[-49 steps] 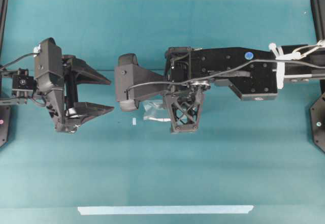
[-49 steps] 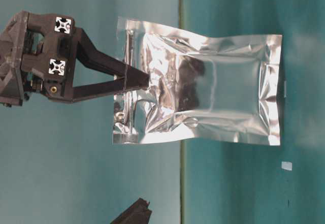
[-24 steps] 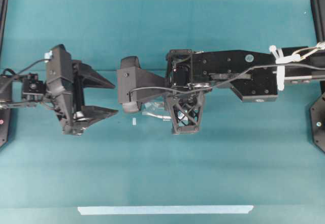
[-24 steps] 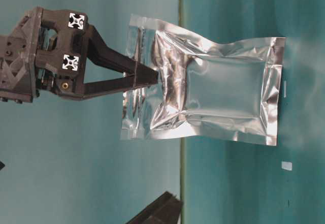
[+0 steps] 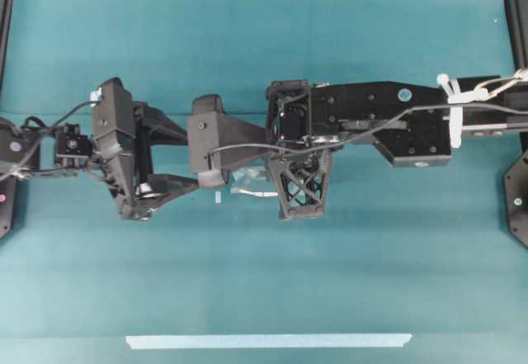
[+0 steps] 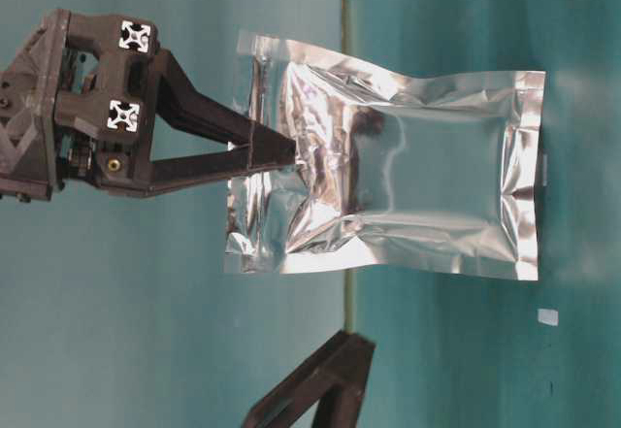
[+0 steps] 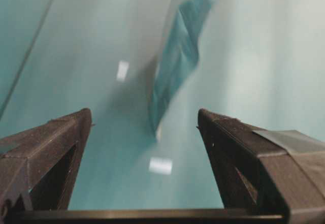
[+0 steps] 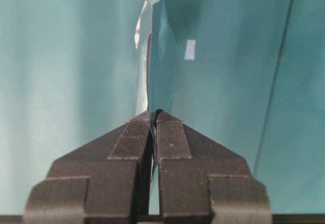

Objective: Hand over the silver zip bag and make it stand upright.
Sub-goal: 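Move the left gripper to the bag's lower edge and close on it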

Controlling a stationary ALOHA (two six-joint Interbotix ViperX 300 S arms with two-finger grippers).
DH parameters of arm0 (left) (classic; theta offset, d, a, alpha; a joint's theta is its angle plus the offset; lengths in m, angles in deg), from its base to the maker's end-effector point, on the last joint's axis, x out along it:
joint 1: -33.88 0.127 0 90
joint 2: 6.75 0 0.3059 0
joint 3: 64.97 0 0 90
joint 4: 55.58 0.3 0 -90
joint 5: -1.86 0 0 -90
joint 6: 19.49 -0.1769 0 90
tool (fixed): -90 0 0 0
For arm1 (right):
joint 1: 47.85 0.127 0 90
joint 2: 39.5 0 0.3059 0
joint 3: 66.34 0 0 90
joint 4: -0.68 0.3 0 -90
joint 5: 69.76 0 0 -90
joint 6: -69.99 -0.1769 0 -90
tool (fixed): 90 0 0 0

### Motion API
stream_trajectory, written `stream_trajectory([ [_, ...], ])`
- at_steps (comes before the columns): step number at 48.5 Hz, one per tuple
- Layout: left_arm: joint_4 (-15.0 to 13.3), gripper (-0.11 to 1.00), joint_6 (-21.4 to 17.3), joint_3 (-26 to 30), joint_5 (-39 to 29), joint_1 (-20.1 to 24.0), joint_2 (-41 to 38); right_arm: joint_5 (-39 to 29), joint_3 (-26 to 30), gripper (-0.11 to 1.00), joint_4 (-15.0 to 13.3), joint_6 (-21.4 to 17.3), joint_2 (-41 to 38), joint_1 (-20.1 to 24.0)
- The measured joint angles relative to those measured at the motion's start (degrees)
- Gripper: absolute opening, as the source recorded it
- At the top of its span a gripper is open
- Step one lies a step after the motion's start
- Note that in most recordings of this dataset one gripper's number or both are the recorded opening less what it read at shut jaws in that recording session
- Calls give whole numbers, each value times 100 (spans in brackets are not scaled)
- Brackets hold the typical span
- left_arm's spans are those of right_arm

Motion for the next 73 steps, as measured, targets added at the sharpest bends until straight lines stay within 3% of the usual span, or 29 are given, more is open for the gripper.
stream_trajectory([
  [16,0,92,220,325,1055,0,-870,-9,0,1,0,0,0,18],
  [36,0,92,492,352,1116,-431,-1099,-9,0,1,0,-9,0,18],
  [50,0,92,483,501,1125,-360,-1371,-18,0,1,0,-9,0,26],
  [73,0,92,457,1283,1415,-255,-2347,-18,9,1,0,-9,0,18],
])
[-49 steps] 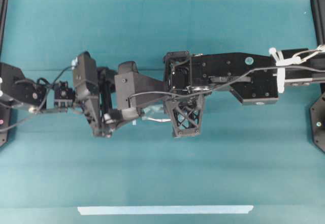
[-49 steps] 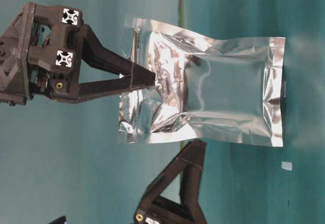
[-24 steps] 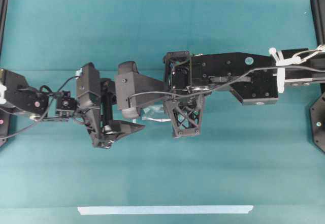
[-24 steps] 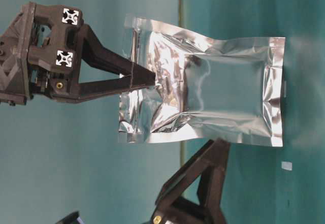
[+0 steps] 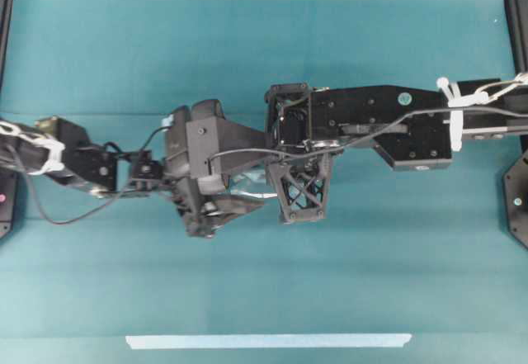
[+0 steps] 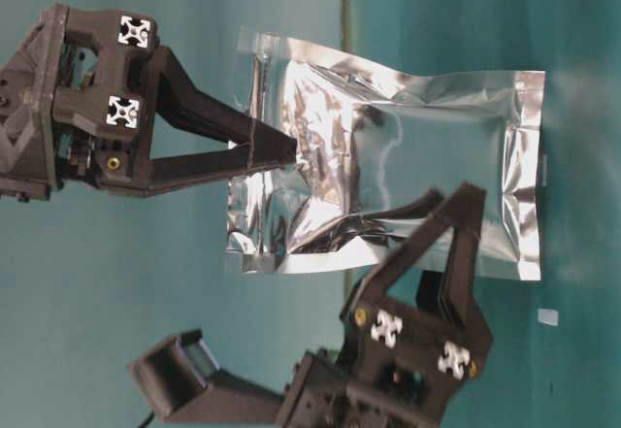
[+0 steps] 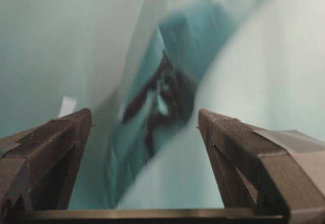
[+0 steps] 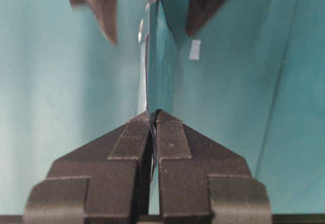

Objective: Hand over the silver zip bag and make it stand upright.
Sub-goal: 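Move the left gripper to the bag's lower edge and close on it, then open the right gripper to release the bag to the left gripper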

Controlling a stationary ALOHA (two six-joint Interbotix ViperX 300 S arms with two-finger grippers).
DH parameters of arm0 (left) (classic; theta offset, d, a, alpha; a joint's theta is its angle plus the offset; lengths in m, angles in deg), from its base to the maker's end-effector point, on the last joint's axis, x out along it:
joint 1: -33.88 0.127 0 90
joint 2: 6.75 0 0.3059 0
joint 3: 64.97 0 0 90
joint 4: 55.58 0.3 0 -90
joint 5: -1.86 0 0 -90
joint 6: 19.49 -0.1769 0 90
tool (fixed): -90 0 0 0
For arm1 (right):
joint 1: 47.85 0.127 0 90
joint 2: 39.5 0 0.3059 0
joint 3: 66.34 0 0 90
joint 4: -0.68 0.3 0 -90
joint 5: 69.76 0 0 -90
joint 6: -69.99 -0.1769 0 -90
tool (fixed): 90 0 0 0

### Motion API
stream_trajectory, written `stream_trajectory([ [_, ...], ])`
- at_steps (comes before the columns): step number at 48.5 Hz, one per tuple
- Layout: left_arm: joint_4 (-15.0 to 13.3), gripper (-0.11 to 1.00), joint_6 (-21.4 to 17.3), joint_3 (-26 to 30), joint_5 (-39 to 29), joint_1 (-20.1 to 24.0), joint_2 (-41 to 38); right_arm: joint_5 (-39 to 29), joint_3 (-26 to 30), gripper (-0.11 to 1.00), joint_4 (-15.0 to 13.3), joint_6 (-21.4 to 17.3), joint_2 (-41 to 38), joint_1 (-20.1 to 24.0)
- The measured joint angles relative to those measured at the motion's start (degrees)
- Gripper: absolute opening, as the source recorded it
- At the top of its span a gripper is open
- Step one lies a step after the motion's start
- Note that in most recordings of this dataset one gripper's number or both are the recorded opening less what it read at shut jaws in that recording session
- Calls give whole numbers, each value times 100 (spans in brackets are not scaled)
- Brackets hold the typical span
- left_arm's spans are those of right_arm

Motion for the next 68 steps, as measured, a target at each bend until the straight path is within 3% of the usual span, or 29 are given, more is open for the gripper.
stream_trajectory([
  [14,0,90,44,308,-132,79,-264,-9,-9,1,0,0,0,0],
  [20,0,83,62,343,-211,79,-264,-9,-9,1,0,0,0,0],
  [24,0,71,62,378,-264,79,-272,-9,-9,1,0,0,0,0],
  [32,0,34,-176,431,-281,53,-290,0,-9,1,-26,0,0,-9],
  [68,9,32,-369,413,-299,79,-290,158,-79,1,-18,-18,9,-70],
])
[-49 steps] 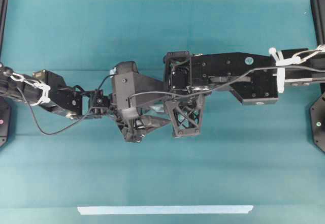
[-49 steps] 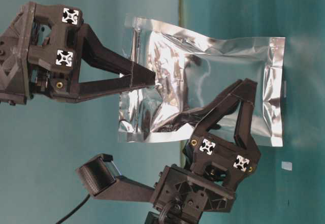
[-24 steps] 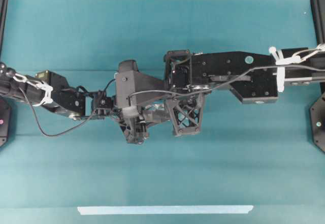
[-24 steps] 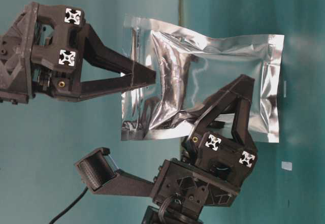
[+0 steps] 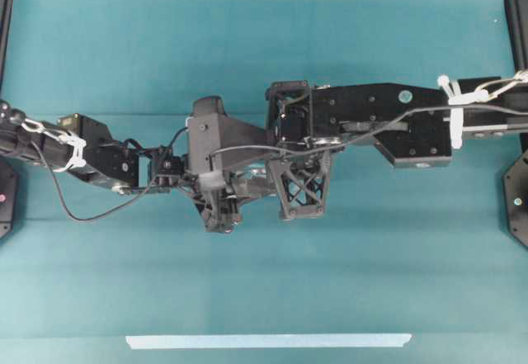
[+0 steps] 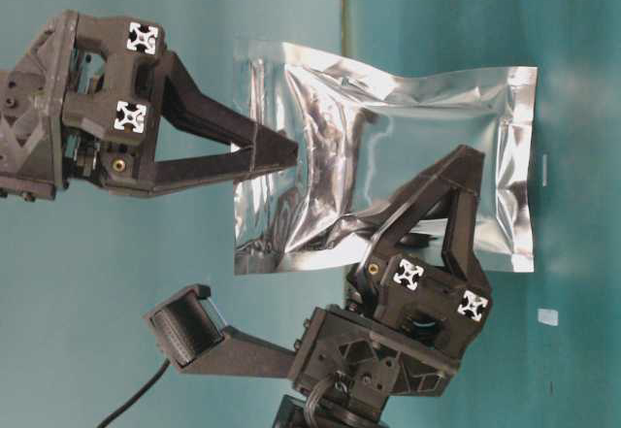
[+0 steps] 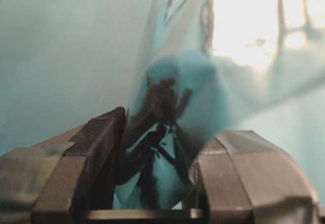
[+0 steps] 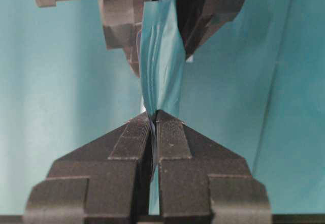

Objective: Hand over the silver zip bag and make it stand upright.
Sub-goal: 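Open the right gripper to release the bag to the left gripper, then withdraw the right arm away while the left gripper holds the bag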

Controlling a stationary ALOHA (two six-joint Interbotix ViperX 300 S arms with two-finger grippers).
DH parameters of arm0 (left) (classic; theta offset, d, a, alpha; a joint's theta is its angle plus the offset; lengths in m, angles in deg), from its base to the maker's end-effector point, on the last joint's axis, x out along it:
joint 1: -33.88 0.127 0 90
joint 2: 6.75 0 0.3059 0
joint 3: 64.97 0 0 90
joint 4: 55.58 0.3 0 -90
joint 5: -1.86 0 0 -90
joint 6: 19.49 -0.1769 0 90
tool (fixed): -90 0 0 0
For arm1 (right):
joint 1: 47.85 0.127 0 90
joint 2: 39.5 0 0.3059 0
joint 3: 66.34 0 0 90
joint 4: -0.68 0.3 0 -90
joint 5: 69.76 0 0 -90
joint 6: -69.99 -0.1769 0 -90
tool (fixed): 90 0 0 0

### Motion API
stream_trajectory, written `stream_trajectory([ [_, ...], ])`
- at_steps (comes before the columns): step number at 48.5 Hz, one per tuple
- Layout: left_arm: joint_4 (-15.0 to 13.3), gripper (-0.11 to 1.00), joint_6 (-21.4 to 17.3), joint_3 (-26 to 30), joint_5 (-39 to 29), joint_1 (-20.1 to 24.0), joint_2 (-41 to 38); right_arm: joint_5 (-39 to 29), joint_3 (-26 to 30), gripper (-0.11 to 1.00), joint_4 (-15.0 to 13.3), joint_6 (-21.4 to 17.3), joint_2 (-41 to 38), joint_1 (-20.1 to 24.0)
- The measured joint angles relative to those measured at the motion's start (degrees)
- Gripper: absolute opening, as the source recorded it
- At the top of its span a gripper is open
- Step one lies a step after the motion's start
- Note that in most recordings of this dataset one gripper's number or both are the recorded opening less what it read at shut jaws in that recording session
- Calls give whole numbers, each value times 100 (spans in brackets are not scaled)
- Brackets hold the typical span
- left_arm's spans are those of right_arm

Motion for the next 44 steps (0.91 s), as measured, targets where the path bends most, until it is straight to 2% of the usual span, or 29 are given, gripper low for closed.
stream_trajectory([
  [8,0,31,-26,-44,0,0,0,35,0,3,9,-18,9,-26],
  [12,0,31,-44,-62,9,-9,0,62,0,12,26,-44,9,-26],
  [14,9,31,-44,-79,9,-9,0,70,0,19,35,-97,0,-26],
  [24,0,28,-202,-105,9,-18,0,167,-9,78,53,-422,18,0],
  [27,0,28,-237,-105,0,-18,0,255,-18,89,53,-466,62,26],
  [44,0,28,-281,-105,-18,-62,0,615,-255,88,18,-949,721,-18],
])
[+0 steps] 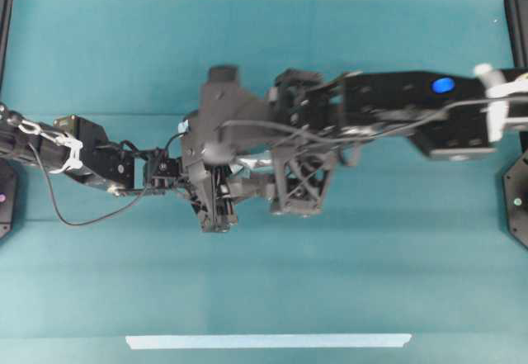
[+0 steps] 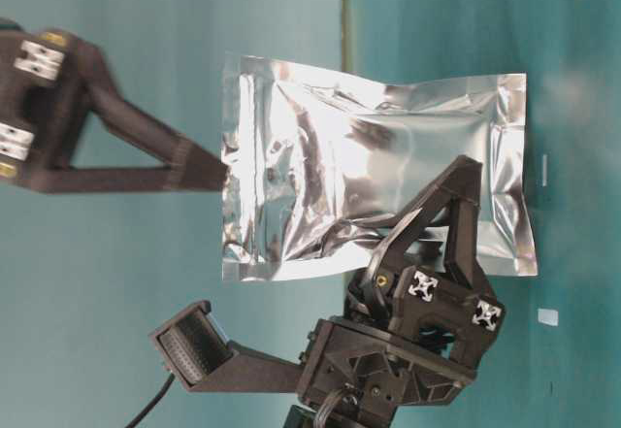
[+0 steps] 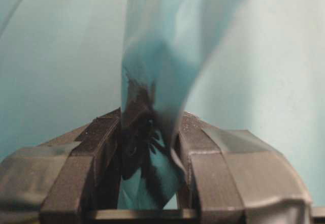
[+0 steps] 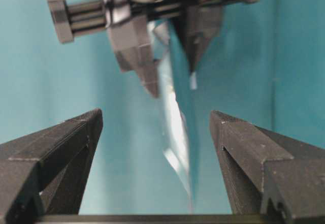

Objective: Hand over the silver zip bag and make it stand upright.
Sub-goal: 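Withdraw the right arm away while the left gripper holds the bag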

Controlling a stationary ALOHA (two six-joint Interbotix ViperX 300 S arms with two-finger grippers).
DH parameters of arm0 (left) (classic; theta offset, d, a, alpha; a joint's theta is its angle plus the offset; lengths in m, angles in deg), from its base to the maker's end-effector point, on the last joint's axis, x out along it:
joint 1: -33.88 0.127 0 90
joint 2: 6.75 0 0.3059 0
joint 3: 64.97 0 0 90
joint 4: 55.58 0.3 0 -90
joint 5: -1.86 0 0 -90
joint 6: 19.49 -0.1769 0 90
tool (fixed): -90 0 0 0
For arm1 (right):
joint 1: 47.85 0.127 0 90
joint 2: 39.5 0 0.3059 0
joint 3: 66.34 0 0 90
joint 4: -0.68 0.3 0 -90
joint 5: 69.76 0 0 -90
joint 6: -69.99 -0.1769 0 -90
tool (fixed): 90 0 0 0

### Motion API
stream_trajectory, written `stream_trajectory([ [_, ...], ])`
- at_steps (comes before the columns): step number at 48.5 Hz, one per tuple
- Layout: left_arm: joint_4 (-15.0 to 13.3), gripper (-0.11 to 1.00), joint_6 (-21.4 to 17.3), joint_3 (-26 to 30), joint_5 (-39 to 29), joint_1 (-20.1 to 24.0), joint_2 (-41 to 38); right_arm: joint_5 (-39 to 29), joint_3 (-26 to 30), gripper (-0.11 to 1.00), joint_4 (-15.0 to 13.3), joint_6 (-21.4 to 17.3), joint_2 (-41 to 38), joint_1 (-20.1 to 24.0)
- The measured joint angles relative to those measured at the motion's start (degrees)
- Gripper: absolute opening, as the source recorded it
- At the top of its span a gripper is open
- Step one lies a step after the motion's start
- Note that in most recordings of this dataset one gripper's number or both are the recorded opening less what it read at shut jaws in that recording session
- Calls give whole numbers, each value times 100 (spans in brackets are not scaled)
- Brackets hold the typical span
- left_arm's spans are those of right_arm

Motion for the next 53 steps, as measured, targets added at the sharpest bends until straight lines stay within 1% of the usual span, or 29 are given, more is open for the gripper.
stream_trajectory([
  [8,-9,28,-9,9,9,-97,0,264,-387,88,-18,-237,413,-149],
  [19,-9,28,-18,9,0,-176,0,879,-1169,88,-26,-589,1046,-404],
  [27,-18,28,-26,9,0,-167,0,1274,-1705,87,-26,-624,1415,-413],
  [36,-9,28,-149,0,-35,-167,0,1644,-2180,87,-26,-668,1784,-422],
  [46,-9,28,-202,0,-53,-167,0,2470,-2672,87,-26,-703,2241,-422],
  [53,-9,28,-202,0,-97,-167,0,2918,-3023,87,-35,-703,2540,-360],
])
